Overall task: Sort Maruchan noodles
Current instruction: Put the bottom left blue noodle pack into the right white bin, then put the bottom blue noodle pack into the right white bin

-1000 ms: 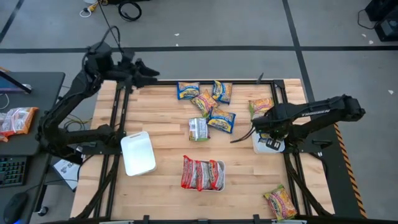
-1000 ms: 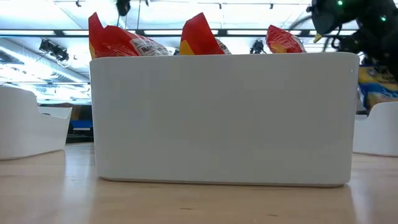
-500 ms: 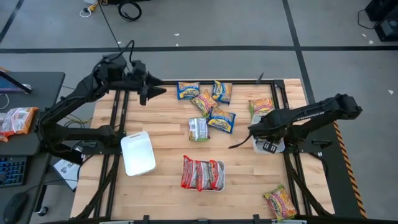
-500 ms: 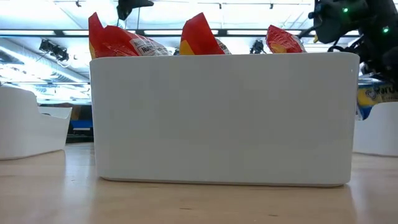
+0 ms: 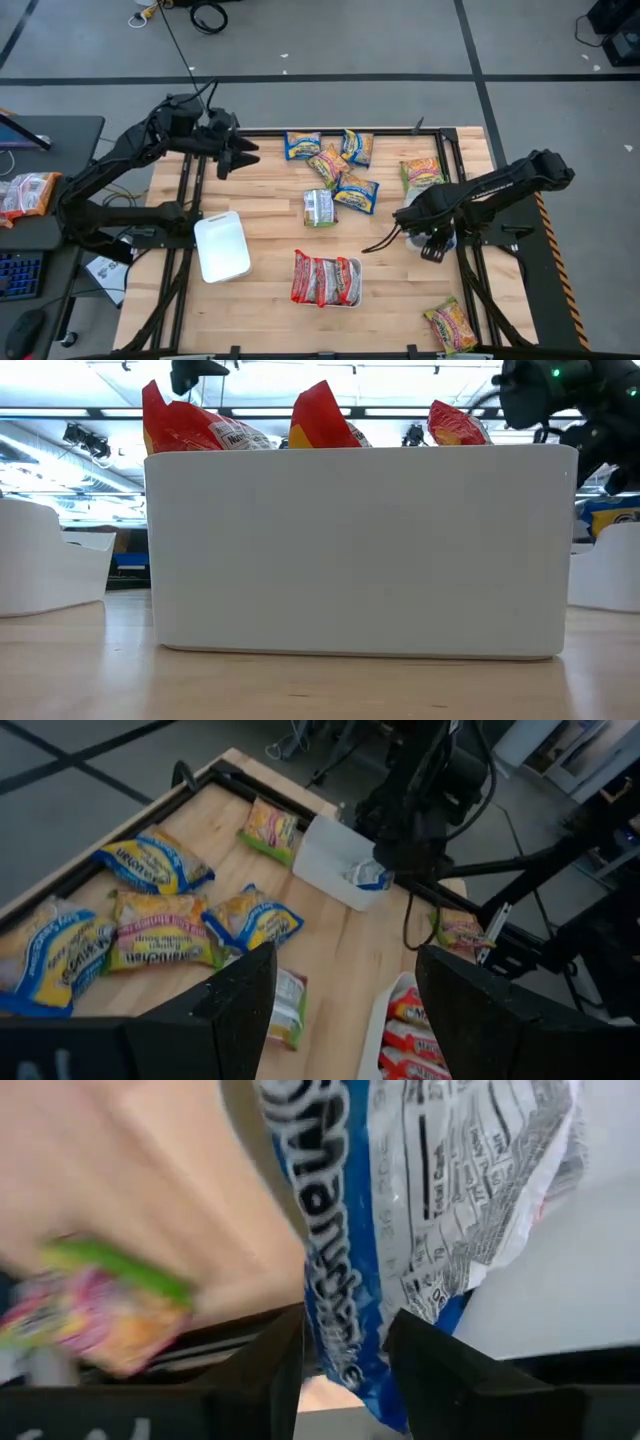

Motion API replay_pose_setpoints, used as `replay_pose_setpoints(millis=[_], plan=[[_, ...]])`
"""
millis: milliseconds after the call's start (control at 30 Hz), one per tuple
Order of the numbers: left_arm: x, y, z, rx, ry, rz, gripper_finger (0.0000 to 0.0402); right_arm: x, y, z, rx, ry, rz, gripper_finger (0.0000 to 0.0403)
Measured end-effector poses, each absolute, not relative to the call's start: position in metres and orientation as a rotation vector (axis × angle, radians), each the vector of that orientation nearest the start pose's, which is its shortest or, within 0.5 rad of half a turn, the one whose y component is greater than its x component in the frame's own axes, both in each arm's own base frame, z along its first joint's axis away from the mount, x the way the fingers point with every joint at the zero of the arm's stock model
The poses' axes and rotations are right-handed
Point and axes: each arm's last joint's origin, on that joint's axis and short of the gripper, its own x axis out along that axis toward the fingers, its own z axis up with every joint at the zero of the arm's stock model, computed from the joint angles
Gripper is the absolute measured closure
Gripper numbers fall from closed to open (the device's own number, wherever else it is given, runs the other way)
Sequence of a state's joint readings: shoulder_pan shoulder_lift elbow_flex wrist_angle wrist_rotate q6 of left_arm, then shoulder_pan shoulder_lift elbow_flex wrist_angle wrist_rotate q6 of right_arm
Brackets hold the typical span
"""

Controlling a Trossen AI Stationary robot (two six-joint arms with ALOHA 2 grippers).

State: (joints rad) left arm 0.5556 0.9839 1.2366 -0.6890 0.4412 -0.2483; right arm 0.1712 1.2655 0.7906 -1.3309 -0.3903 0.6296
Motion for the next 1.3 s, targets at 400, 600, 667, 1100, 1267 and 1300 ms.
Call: replay_pose_setpoints(millis=[400,600,667,1100,1267,1300], plan=[[0.138,0.071,0.414,-0.423,0.312,0.142,0.0157,0.18,0.037,0.252,0.538,1.72,-0.239,0.0256],[0.139,0.073,0.414,-0.44,0.304,0.196,0.0157,0.208,0.019,0.295,0.286,1.42,-0.354,0.0254],[0.139,0.073,0.415,-0.446,0.29,0.203,0.0157,0.224,0.014,0.3,0.164,1.314,-0.395,0.0254],[0.147,0.059,0.419,-0.476,0.264,0.12,0.0157,0.337,0.019,0.197,-0.607,1.223,-0.069,0.0227],[0.146,0.057,0.42,-0.478,0.255,0.145,0.0157,0.354,0.007,0.175,-0.735,1.288,-0.056,0.0203],[0.146,0.057,0.42,-0.49,0.256,0.147,0.0157,0.355,0.004,0.174,-0.721,1.297,-0.044,0.0198]])
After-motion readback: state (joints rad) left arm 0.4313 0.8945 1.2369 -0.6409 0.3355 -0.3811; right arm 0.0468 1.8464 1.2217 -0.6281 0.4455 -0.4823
